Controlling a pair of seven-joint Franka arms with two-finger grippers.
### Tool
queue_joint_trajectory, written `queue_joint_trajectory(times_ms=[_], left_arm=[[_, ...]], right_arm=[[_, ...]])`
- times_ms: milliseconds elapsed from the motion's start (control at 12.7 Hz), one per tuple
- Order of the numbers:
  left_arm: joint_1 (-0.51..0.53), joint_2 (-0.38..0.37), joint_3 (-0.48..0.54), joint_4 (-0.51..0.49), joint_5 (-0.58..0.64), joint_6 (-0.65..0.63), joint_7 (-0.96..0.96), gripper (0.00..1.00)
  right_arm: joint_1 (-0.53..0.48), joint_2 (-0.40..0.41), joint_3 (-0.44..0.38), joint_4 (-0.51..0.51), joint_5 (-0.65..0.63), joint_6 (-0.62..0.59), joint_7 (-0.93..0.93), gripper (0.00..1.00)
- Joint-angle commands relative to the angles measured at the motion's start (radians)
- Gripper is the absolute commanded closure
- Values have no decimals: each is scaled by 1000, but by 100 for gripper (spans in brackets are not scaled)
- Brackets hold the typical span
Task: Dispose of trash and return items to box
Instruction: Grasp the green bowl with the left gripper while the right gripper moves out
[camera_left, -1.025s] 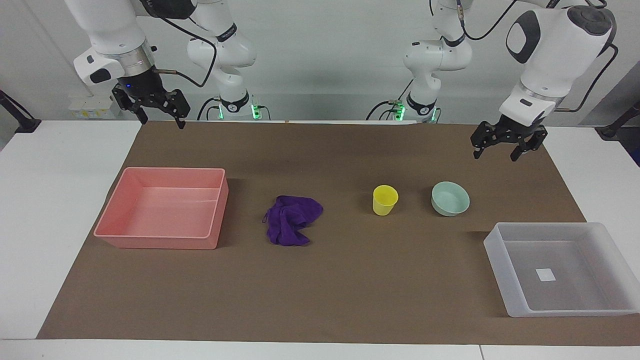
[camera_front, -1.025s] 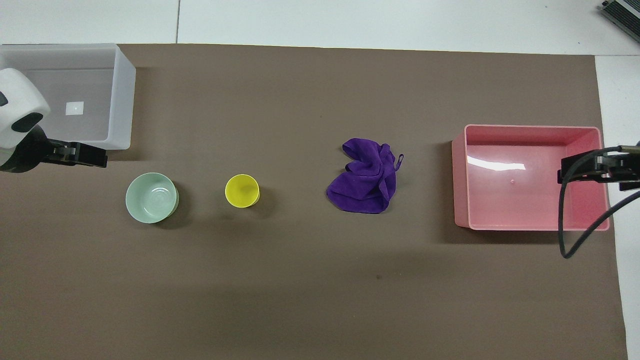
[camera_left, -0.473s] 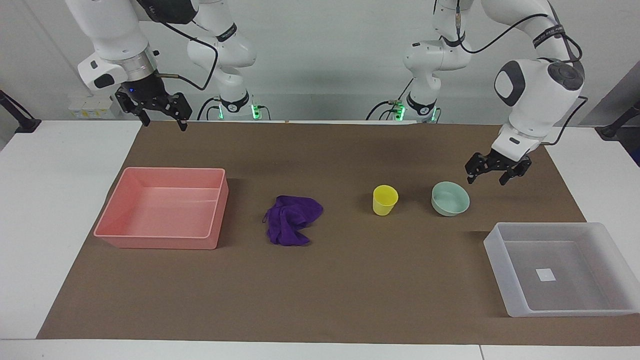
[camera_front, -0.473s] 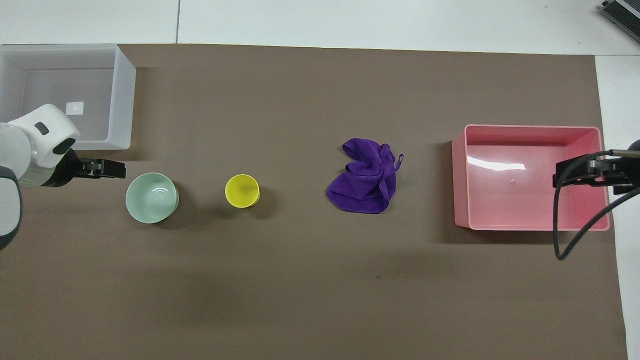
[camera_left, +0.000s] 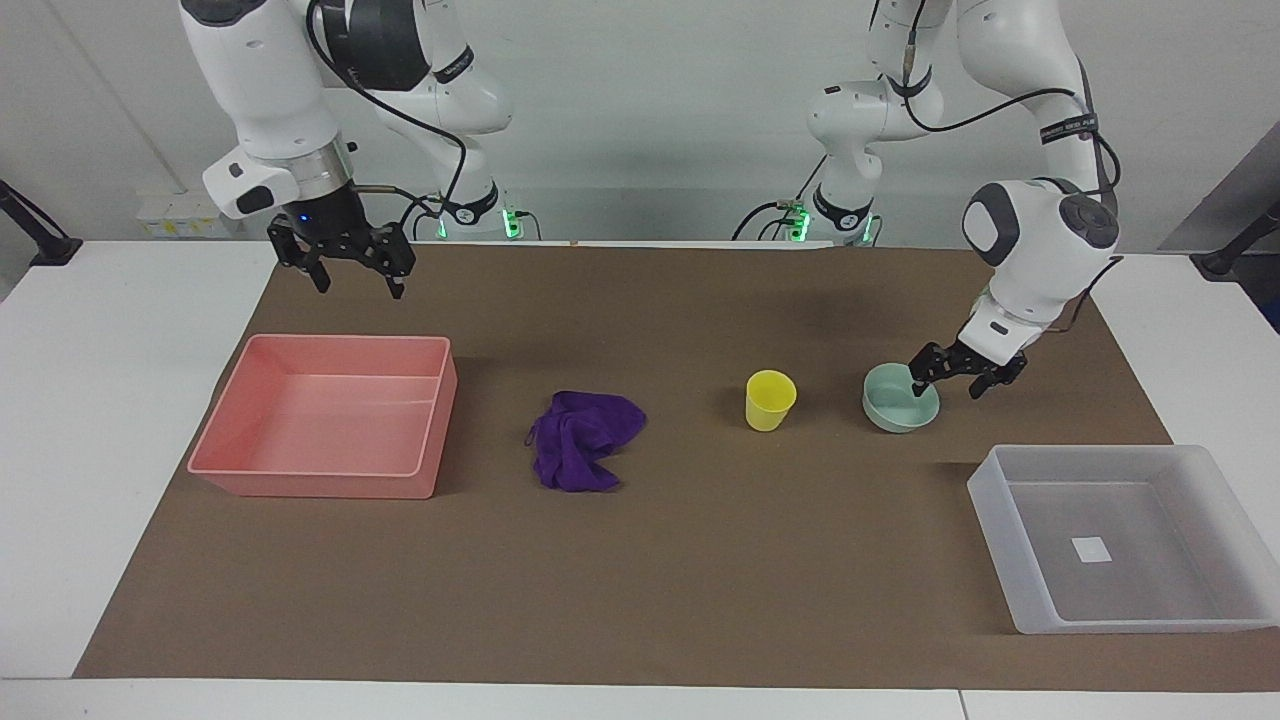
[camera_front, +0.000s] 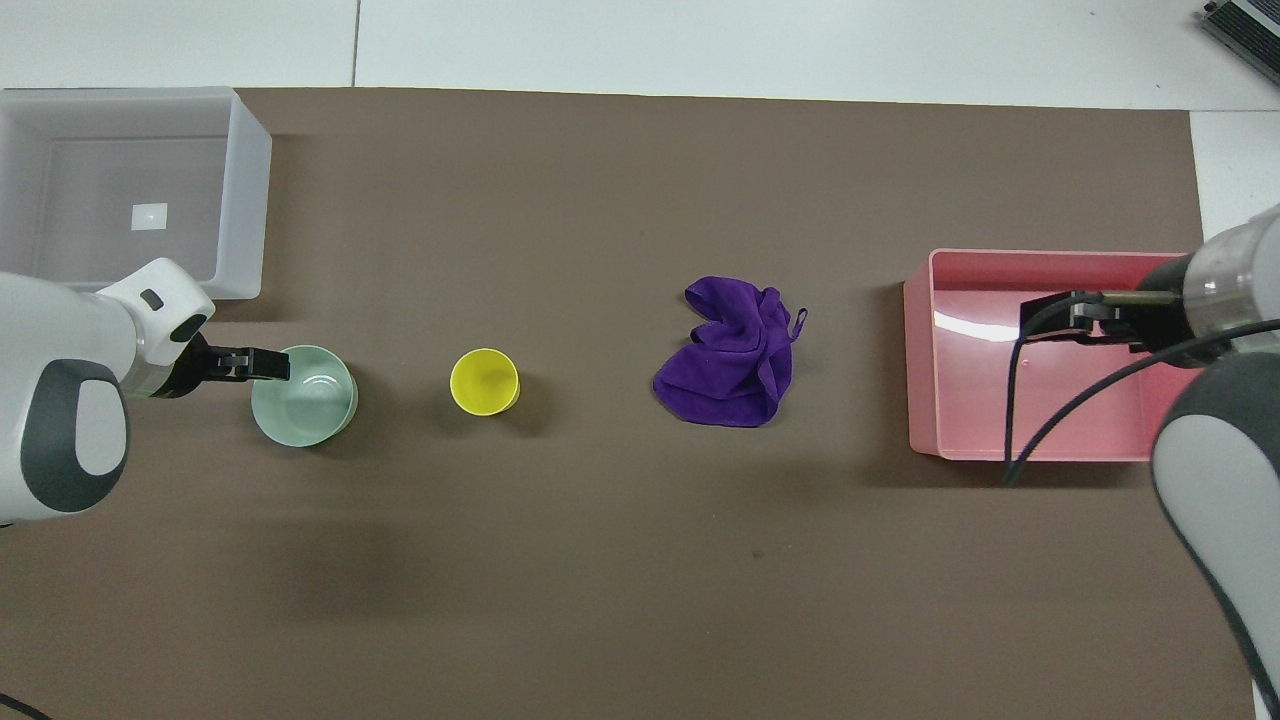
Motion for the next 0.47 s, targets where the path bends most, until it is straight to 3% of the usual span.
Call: queue_joint_trajectory(times_ms=[0,79,237,315,394], left_arm=[[32,6,-9,-47,-51,48,54,0],[34,2,-9,-65,-67,48,56,1],[32,-11,-10,-110,-75,48,61,16],[30,-11,-10,-113,-76,48,61,31],[34,-11,-10,-113,-78,47,61,57]], right_arm=[[47,77,6,-13,67,109,62,0],[85,120,4,-18,67,161,79,0],[144,185,6,-46,73,291,137,0],[165,194,6,-69,73,345,137,0],[179,221,6,-77,69,379,140,0]])
